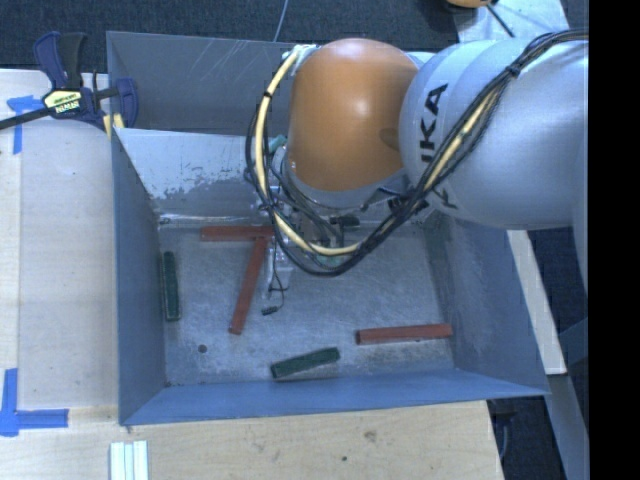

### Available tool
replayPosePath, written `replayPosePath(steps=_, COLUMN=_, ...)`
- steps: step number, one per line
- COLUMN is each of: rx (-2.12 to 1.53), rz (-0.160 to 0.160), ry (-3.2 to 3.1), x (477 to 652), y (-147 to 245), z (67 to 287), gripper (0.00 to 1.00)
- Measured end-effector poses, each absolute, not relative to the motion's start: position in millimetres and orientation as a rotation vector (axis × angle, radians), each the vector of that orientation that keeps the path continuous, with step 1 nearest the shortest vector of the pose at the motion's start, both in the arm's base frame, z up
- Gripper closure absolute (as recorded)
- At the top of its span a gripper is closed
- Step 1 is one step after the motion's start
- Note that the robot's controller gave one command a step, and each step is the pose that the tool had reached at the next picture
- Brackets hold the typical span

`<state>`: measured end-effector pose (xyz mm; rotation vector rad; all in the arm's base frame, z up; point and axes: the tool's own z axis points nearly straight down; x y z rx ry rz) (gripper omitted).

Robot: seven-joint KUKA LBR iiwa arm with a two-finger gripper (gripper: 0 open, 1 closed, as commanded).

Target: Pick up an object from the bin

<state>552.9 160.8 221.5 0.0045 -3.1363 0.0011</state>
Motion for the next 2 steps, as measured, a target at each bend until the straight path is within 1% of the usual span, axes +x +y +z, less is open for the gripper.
replayPosePath(steps=1, rx=0.0, rz=-0.002, ry=-3.145, x=554.5, y=160.2, z=226.4, gripper=0.0)
replayPosePath(steps=2, rx=0.113, rz=-0.003, ry=-3.149, x=566.1, y=161.4, z=195.0, gripper=0.0)
